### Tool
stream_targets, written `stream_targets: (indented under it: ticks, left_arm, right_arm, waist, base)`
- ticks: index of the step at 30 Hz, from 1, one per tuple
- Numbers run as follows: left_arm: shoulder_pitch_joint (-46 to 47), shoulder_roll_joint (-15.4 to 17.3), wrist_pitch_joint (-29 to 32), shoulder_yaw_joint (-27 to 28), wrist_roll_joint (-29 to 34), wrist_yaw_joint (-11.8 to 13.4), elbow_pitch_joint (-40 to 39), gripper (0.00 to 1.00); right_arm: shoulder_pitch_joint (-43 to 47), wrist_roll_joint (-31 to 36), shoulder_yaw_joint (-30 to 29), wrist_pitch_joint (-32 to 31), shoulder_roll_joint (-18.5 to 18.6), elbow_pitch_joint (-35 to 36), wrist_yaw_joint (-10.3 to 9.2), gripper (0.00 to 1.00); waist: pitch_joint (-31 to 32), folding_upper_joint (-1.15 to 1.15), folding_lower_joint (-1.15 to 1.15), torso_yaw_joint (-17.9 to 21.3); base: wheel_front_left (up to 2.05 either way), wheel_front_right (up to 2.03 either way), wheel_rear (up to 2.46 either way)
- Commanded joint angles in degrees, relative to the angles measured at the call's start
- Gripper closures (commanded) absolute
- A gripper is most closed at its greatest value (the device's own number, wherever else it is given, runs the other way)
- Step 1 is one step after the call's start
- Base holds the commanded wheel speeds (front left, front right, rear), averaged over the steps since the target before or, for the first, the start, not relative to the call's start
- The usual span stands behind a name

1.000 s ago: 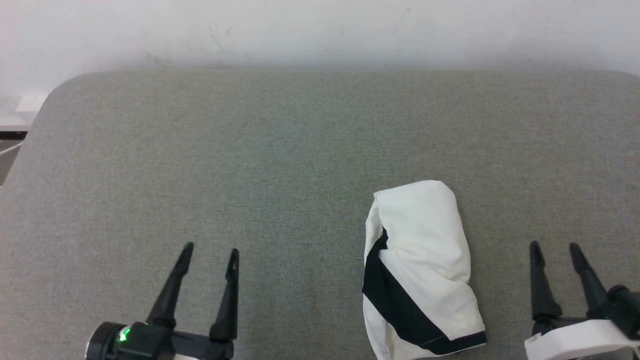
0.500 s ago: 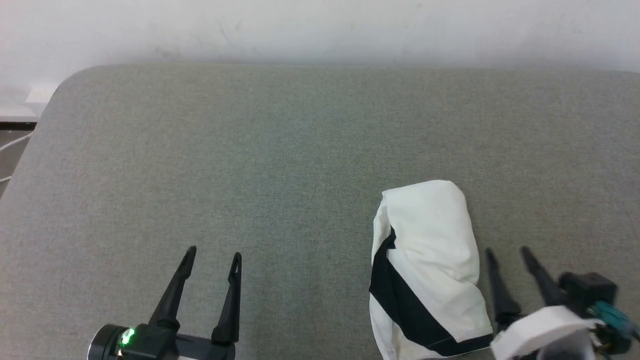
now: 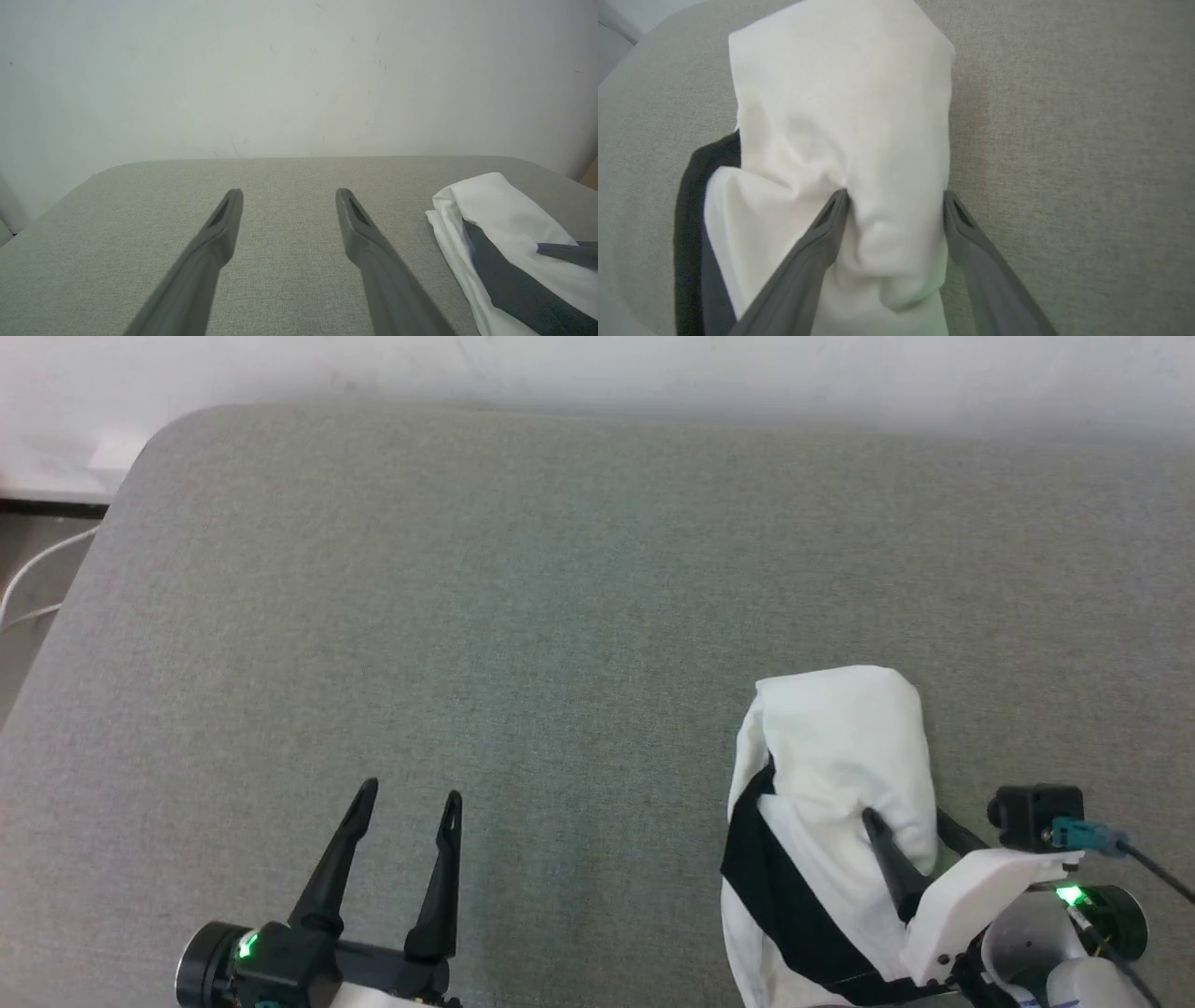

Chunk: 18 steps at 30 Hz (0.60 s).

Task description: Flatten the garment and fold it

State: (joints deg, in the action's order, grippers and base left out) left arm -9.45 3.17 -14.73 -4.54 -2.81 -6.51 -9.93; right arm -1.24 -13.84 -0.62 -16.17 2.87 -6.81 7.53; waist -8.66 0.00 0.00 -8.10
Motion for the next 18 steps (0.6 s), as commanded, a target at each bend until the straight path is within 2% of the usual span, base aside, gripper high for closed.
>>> stream_targets:
  ticks: [1, 10, 16, 17, 18]
  left_arm:
    - [1.26, -0.11, -0.27, -0.18, -0.43, -0.15, 0.24, 0.0]
    - [2.4, -0.18, -0.27, -0.71, -1.47, -0.36, 1.27, 0.0]
    - [2.71, -0.21, -0.27, -0.77, -1.97, -0.46, 1.69, 0.0]
    - [2.72, -0.21, -0.27, -0.84, -2.03, -0.48, 1.8, 0.0]
    - [2.76, -0.21, -0.27, -0.94, -2.09, -0.5, 1.95, 0.0]
  right_arm:
    - [-1.06, -0.95, -0.59, -1.27, 0.08, -0.67, -0.04, 0.0]
    - [-3.65, -6.11, -3.33, -13.38, 0.57, -3.93, -0.04, 0.0]
    - [-5.02, -6.75, -2.93, -17.67, 1.36, -4.34, -0.04, 0.0]
    - [-5.34, -6.8, -2.93, -17.99, 1.35, -4.42, -0.04, 0.1]
    - [-5.65, -6.84, -3.34, -18.15, 1.27, -4.67, -0.04, 0.59]
  waist:
    - [-1.19, 0.0, 0.0, -1.29]
    - [-2.54, 0.0, 0.0, -3.88]
    - [-2.9, 0.0, 0.0, -4.6]
    - [-2.93, 0.0, 0.0, -4.7]
    - [-2.94, 0.0, 0.0, -4.8]
  base:
    - [0.0, 0.0, 0.0]
    - [0.0, 0.0, 0.0]
    - [0.0, 0.0, 0.0]
    - [0.0, 0.0, 0.0]
    - [0.0, 0.0, 0.0]
